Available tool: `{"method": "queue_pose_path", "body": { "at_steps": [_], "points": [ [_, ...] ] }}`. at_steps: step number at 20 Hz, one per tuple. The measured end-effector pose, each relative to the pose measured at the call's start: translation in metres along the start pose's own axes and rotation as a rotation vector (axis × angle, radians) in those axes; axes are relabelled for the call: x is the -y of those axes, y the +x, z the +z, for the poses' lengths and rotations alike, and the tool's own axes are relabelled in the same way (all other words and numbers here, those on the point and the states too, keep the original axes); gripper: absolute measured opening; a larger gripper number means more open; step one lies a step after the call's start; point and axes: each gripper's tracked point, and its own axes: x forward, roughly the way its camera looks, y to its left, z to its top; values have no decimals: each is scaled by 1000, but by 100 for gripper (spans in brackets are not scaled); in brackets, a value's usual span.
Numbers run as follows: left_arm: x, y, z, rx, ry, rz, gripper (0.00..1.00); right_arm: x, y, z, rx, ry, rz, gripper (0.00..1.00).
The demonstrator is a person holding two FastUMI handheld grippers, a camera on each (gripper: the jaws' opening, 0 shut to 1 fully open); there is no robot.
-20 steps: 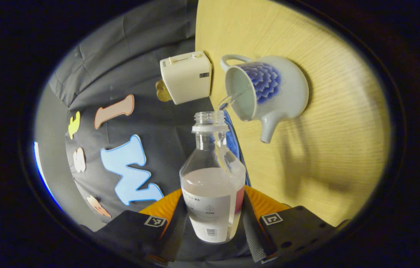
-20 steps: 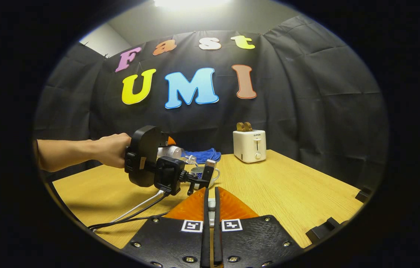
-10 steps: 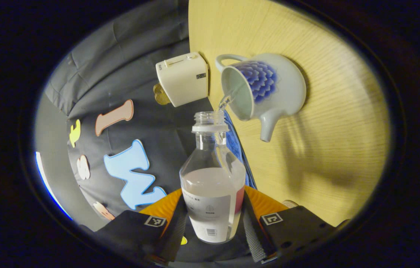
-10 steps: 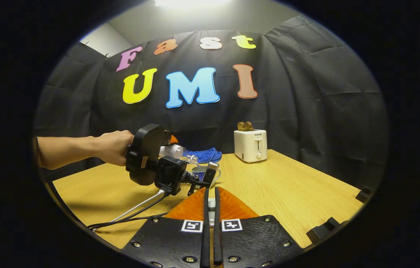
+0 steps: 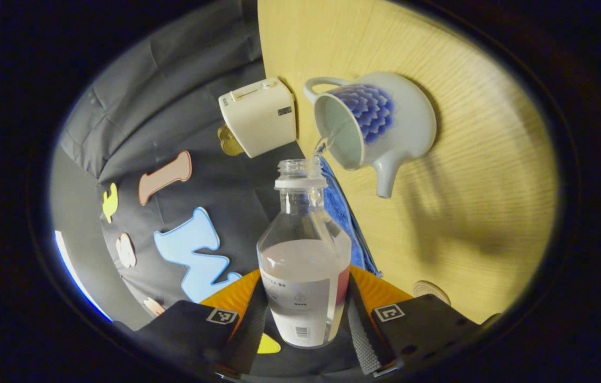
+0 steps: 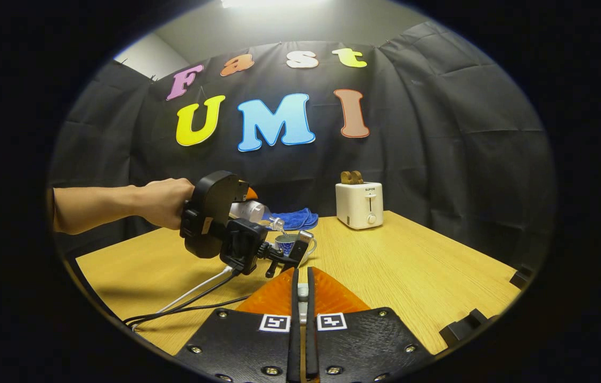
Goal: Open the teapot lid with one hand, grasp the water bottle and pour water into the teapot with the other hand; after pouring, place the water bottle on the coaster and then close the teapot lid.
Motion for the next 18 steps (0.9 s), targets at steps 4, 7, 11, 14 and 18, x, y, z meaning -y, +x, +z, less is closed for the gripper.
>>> {"method": "queue_pose_path", "body": {
  "at_steps": [4, 7, 11, 14, 18],
  "points": [
    [-3, 0, 1, 4, 15, 3, 85, 1, 0, 0, -1, -3, -3, 4],
    [-3, 0, 0, 3, 21, 1, 85, 1, 0, -2, -6, -2, -4, 4],
    [-4, 0, 1, 6, 26, 5, 85, 2, -1, -2, -7, 4, -3, 4],
    [-8, 0, -1, 5, 42, 11, 85, 1, -1, -4, -13, 3, 0, 4],
    [-12, -2, 0, 5, 65, 17, 85, 1, -2, -3, -12, 0, -1, 4]
  ]
}}
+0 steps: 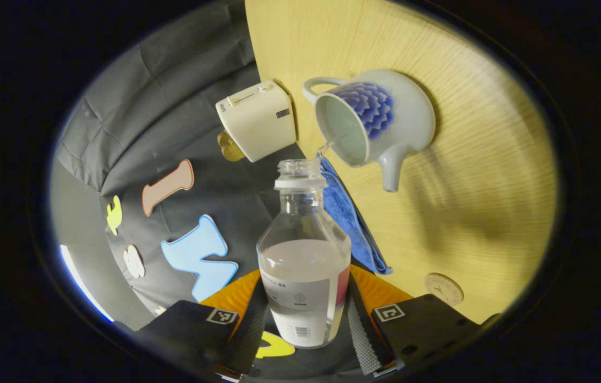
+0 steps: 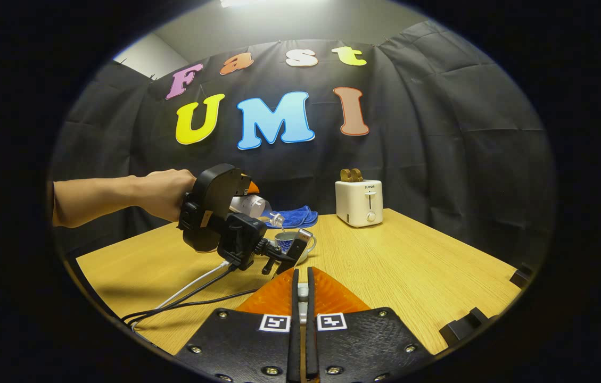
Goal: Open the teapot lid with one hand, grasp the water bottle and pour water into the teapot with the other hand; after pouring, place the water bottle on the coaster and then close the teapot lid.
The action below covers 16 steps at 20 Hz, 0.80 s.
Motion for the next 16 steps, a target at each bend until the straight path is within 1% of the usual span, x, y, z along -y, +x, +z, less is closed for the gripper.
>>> {"method": "queue_pose_path", "body": {
  "at_steps": [11, 13, 16],
  "points": [
    [-12, -3, 0, 6, 35, 17, 85, 0, -1, 0, -3, 1, 2, 4],
    [-11, -3, 2, 10, 23, 17, 85, 1, -2, 0, -4, 1, 0, 4],
    [-3, -1, 5, 19, -22, 5, 85, 1, -1, -1, -11, -8, -2, 4]
  ]
}}
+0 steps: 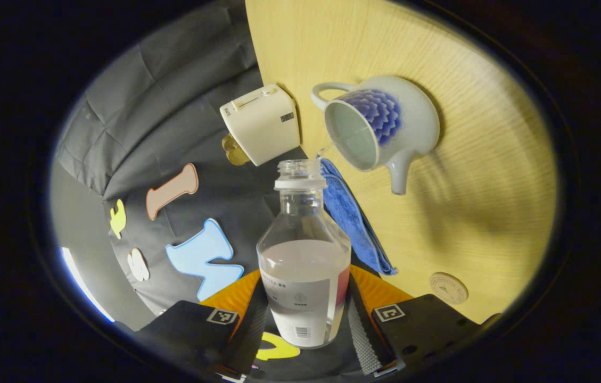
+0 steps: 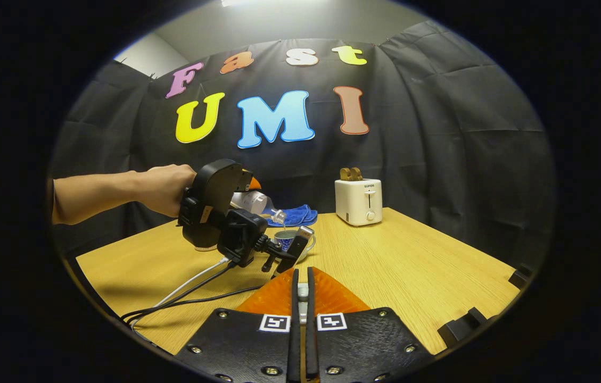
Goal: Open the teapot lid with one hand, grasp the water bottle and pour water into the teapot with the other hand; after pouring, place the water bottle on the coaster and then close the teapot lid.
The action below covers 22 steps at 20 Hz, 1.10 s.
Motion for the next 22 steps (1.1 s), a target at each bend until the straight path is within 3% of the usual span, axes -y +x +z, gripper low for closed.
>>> {"method": "queue_pose_path", "body": {
  "at_steps": [6, 11, 18, 22],
  "points": [
    [21, 2, 5, 29, -102, -41, 85, -5, 1, 6, 8, -14, -5, 4],
    [43, 3, 8, 56, -253, -89, 85, -5, 2, 21, 43, -30, -18, 4],
    [42, -7, -2, 118, -561, -59, 85, -7, 12, 22, 37, -31, -13, 4],
    [43, -14, -26, 131, -838, -20, 85, -9, 22, 21, 31, -39, -2, 4]
  ]
}}
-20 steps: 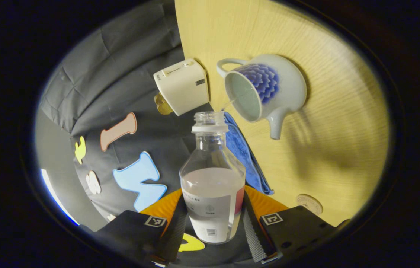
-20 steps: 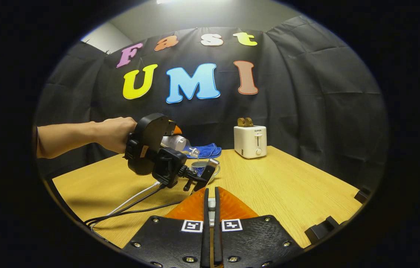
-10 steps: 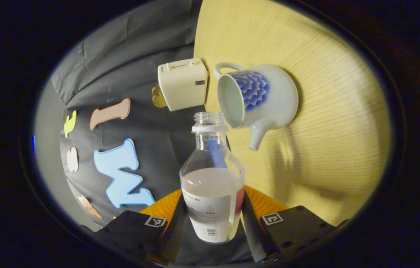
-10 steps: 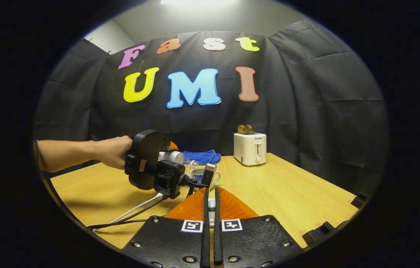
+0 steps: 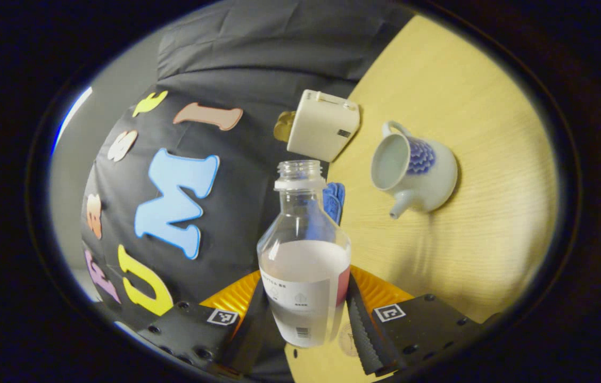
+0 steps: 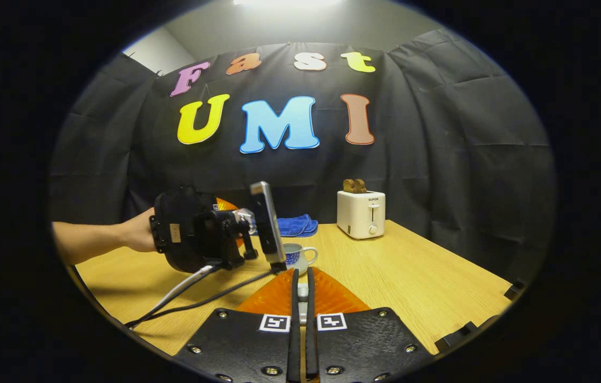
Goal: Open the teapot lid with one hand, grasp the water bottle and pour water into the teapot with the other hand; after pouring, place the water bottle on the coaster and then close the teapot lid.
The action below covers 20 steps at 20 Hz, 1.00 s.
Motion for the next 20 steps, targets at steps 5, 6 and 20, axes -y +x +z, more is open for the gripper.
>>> {"method": "queue_pose_path", "body": {
  "at_steps": [5, 6, 20],
  "points": [
    [-17, -25, -24, 13, -362, 9, 86, -5, 19, -3, -18, 19, 20, 4],
    [-22, -33, -30, 23, -435, 7, 85, -7, 24, -3, -19, 20, 31, 4],
    [-77, -39, -123, 48, -1066, 139, 84, -23, 55, -6, -41, 14, 80, 4]
  ]
}}
